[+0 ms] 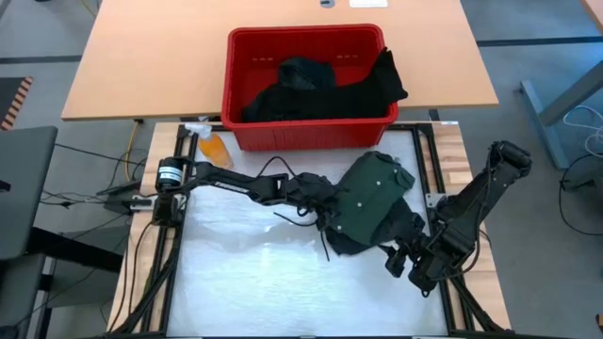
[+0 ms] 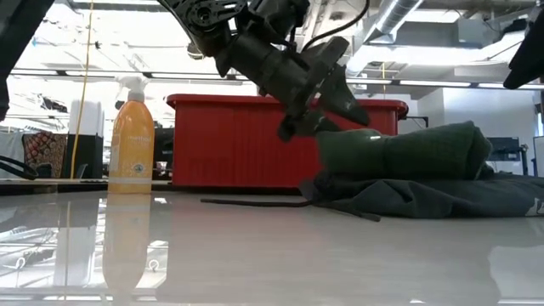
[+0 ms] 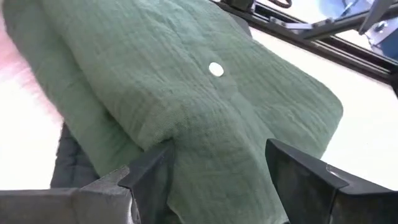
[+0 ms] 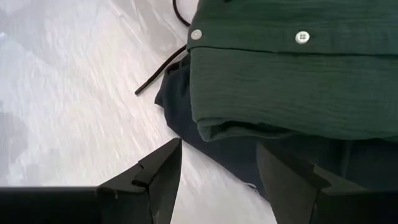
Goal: Fold laundry
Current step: Stack the folded dark green shirt on top of the folded black shorts
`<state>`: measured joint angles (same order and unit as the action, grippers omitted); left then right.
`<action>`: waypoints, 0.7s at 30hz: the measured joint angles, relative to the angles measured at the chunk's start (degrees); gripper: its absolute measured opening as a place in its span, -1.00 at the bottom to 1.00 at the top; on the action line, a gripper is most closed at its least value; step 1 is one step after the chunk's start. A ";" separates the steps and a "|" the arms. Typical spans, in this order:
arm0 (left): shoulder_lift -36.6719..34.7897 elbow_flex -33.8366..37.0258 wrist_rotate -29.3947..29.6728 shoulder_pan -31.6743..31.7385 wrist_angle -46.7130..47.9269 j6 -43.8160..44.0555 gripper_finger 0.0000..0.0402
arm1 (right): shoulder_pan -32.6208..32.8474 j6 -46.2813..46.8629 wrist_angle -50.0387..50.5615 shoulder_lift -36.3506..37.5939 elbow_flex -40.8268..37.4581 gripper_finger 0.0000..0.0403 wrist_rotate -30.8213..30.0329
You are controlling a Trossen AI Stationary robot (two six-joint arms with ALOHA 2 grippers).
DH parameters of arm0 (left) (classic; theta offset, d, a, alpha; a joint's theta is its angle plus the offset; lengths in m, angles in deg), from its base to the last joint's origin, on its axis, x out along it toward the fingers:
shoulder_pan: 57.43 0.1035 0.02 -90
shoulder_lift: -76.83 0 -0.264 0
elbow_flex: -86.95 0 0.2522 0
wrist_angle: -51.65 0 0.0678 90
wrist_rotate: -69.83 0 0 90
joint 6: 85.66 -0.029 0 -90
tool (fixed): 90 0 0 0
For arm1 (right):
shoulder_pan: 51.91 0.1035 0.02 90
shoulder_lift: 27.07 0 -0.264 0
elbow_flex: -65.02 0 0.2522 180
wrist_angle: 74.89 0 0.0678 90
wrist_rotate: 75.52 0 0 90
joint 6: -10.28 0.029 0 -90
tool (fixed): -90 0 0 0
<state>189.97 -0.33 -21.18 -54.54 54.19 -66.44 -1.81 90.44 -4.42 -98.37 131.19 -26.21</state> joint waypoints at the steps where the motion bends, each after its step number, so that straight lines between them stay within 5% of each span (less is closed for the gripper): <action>1: -0.01 0.00 0.29 0.00 0.45 -0.16 0.22 | 0.01 -0.02 0.01 0.00 0.00 0.17 -0.05; 8: 1.33 0.00 4.26 -0.90 3.45 -0.70 0.22 | 0.01 -0.71 0.49 0.00 0.00 0.17 -2.98; 14: 2.88 -0.04 1.00 -2.16 1.76 0.31 0.16 | -0.37 0.39 1.23 -0.02 0.00 0.17 -4.16; 17: 3.22 -0.04 0.74 -2.27 1.72 0.54 -0.10 | -0.01 1.88 1.27 -0.06 0.00 0.17 -2.40; 21: 3.28 -0.04 -0.03 -1.88 1.27 -0.06 -0.75 | 1.12 2.38 1.30 -0.52 0.00 0.17 -2.08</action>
<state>193.25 -0.37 -21.21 -56.41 55.46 -66.50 -0.69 92.82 -3.12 -98.90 131.19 -28.28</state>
